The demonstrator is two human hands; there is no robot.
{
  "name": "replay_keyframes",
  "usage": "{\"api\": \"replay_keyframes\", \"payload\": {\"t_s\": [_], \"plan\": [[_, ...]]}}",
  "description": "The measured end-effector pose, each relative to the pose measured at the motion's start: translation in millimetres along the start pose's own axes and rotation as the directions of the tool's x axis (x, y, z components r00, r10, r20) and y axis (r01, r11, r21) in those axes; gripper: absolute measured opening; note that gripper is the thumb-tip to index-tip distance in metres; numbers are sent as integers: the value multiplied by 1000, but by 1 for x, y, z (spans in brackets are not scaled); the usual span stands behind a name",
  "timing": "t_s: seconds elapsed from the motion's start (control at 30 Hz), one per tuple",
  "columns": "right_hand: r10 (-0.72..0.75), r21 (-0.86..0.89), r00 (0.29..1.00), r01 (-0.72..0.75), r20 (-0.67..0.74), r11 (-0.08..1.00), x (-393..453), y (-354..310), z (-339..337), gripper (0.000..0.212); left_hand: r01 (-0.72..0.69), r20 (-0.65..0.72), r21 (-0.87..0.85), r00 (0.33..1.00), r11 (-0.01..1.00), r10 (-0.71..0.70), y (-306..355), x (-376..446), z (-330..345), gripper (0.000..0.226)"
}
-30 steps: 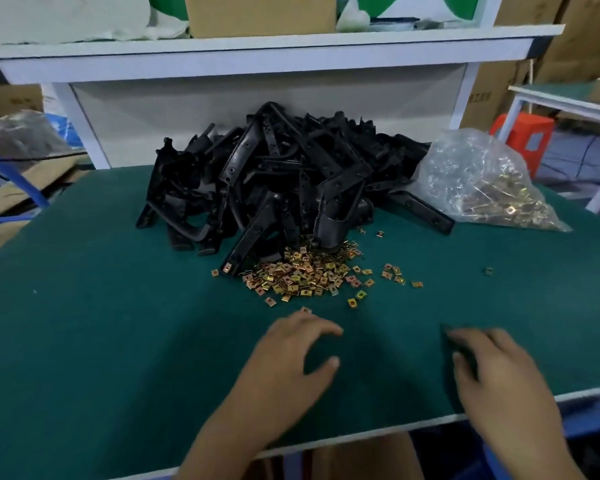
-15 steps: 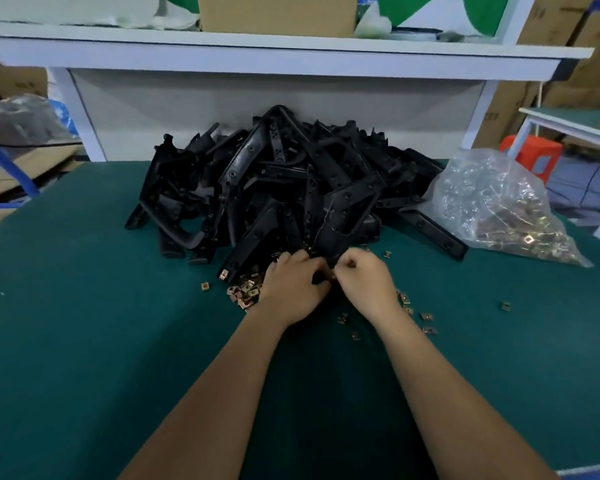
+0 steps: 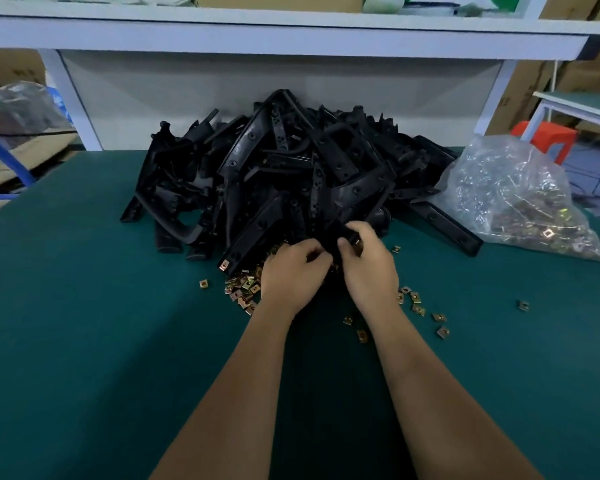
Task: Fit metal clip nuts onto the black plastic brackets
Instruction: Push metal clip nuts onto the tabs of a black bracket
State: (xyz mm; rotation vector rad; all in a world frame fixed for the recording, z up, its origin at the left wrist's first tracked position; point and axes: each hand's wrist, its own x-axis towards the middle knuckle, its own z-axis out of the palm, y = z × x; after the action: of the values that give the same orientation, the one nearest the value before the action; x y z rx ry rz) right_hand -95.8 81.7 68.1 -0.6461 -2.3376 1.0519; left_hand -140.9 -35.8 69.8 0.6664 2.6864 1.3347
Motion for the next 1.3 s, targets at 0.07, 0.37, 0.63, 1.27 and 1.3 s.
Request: {"api": "replay_keyframes", "payload": {"t_s": [0.07,0.37,0.63,1.27,1.3], "plan": [[-62,89,992,73,-111,993,-1,1,4,18,3,-41,-250,999,968,-14,-3,-4,-2,26],[-292,407,916,386,-274,828,-7,-10,-8,39,80,-13,-802,988,591,-151,2,-7,-23,29],[-397,546,918,343,-21,764,-23,-27,3,36,303,361,-862,930,406,73,-14,-10,-39,33],[-207,-357,958,268,201,895,-18,-7,7,36,154,138,-984,978,95,-157,-19,-9,-31,21],[-224,-336,957,275,183,901,-16,-6,7,30,153,138,-985,975,74,-174,-19,-8,-31,20]]}}
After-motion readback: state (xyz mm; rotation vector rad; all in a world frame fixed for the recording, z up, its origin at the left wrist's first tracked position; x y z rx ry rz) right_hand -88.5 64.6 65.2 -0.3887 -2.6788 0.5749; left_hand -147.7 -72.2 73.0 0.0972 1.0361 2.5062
